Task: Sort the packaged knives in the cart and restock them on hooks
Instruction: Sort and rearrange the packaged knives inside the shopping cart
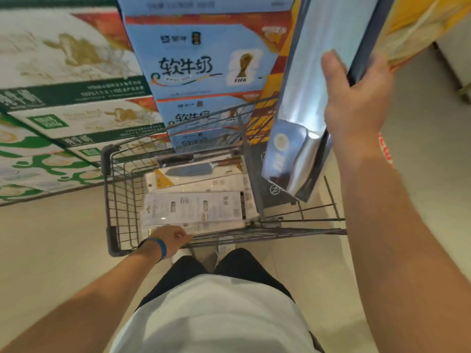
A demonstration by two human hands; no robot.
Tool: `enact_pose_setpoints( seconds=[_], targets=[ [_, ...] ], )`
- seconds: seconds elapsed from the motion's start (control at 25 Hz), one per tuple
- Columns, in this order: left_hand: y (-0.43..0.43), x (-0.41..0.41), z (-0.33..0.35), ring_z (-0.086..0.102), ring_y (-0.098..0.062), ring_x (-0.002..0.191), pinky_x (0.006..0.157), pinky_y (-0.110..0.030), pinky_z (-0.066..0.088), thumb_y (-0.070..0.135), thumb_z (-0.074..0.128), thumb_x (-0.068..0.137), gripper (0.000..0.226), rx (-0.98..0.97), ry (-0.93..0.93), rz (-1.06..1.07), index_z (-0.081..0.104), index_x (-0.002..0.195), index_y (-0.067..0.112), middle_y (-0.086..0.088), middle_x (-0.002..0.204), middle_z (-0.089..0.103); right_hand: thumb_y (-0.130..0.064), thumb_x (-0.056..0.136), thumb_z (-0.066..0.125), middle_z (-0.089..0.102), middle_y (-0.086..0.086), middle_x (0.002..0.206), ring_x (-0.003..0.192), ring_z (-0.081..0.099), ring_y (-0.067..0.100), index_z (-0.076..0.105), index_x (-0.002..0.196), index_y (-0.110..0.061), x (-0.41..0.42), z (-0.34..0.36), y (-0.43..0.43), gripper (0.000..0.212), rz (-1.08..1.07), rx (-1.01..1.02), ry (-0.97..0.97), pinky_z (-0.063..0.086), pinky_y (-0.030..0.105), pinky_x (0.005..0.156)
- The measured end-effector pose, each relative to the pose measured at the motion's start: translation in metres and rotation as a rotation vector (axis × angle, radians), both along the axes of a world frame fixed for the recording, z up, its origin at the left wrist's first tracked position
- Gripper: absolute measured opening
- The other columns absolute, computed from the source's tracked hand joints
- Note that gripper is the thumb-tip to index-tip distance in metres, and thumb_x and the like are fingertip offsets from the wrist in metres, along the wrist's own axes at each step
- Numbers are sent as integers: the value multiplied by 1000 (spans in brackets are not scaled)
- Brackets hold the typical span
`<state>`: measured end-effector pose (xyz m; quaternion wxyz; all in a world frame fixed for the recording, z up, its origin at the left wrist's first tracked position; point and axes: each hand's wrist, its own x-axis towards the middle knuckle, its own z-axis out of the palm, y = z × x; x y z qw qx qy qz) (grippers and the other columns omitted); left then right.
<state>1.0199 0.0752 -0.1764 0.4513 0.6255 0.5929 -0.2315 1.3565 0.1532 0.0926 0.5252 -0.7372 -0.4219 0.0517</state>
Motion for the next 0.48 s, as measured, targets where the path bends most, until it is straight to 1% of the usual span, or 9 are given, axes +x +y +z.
enact_pose_setpoints(
  seconds=[0.04,0.08,0.12,0.2,0.28,0.36,0.4,0.44,0.48],
  targets=[
    [-3,-2,-2,59,-20,100,91,-27,44,51,52,95,33,18,15,-25,70,104,25,-2,113,68,-45,90,68,59,-15,80,74,56,-3,65,97,-8,8,-7,-2,38,-16,-20,-60,45,17,70],
    [-5,-3,-3,59,-19,100,90,-27,44,50,53,95,33,42,21,-28,71,105,24,-2,111,69,-46,90,68,55,-16,74,68,53,-2,63,92,-12,14,-19,-4,35,-36,-72,-93,42,19,65],
    [-7,-3,-5,59,-20,99,89,-26,44,48,55,95,31,66,20,-8,71,105,23,-2,110,69,-47,90,67,55,-14,73,68,54,2,64,93,-14,15,-36,-7,33,-41,-157,-100,43,24,64],
    [-9,-1,-5,59,-18,94,86,-25,44,45,56,95,28,95,31,27,71,104,23,-1,107,70,-48,94,62,63,-5,80,77,63,20,63,101,-16,10,-78,-11,33,12,-401,-78,48,34,65],
    [-10,2,-4,57,-15,88,81,-24,45,44,55,96,27,107,57,19,70,104,24,1,104,70,-48,100,53,62,-4,81,81,65,27,58,102,-16,-6,-126,-19,32,122,-672,-85,44,34,60],
    [-13,3,-5,57,-16,88,83,-27,47,44,55,96,25,122,76,31,68,104,24,2,100,67,-43,105,46,64,3,84,85,68,34,54,104,-12,-24,-168,-26,32,234,-864,-151,40,34,61],
    [-15,1,-8,58,-17,88,84,-28,48,43,55,96,24,125,82,56,67,103,25,2,98,65,-40,106,44,67,9,86,86,68,36,53,106,-9,-30,-183,-26,33,250,-905,-205,39,34,61],
    [-15,1,-10,59,-18,88,84,-30,50,43,55,96,22,129,81,85,67,102,25,2,96,65,-38,106,43,66,10,83,84,69,37,52,106,-7,-33,-192,-25,32,245,-908,-262,38,34,59],
    [-16,0,-12,60,-19,88,84,-31,51,42,56,95,21,137,78,108,67,101,25,2,95,65,-37,106,44,61,8,76,80,69,37,50,104,-8,-31,-198,-23,30,239,-894,-307,37,34,57]
  ],
)
